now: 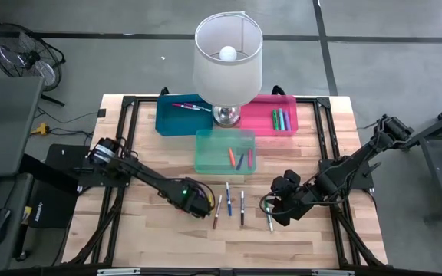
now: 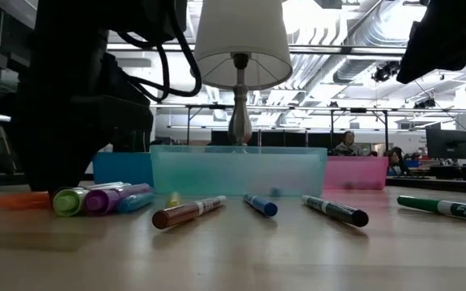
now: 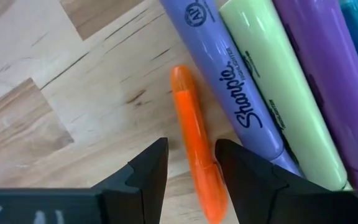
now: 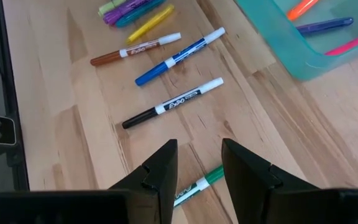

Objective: Pick & Place Markers
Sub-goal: Put the orange pen into the green bin

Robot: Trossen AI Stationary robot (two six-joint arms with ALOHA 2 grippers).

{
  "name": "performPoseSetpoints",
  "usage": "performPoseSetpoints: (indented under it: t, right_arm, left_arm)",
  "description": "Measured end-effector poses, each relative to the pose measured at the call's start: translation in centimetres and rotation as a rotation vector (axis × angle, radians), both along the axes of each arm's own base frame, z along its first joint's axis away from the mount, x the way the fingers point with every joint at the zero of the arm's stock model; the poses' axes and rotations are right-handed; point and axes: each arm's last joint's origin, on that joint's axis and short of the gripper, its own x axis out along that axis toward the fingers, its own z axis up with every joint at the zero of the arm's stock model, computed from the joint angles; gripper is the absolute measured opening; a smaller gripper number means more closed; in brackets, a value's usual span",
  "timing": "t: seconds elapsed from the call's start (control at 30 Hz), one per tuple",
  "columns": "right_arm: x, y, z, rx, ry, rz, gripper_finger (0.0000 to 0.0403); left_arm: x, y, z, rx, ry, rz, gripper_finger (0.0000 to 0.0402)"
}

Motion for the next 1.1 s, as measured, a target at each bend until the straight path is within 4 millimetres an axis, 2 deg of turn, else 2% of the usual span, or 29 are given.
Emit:
performPoseSetpoints:
  t: [0.17,0.3,0.63,0.97,1.1]
  right_arm:
    - [0.00,0.00,0.00,0.005,0.000,-0.006,0.0114]
    - [0.00,0.00,0.00,0.005,0.000,-0.007,0.0114]
    - [0.00,0.00,0.00,0.006,0.000,-0.007,0.0114]
    - [-0.04,-0.03,-0.03,0.002,0.005,-0.007,0.0114]
    - [-0.04,-0.03,-0.03,0.001,0.005,-0.007,0.0114]
  left_arm:
    - [0.23,0.59,-0.08,-0.034,0.011,0.001,0.0146]
    - [0.59,0.83,-0.11,-0.082,0.004,-0.020,0.0120]
    - [0.68,0.78,-0.09,-0.080,-0.008,-0.022,0.0056]
    - [0.58,0.87,-0.06,-0.056,0.000,-0.024,0.0049]
    - [0.39,0.96,0.82,-0.049,-0.024,-0.046,0.0048]
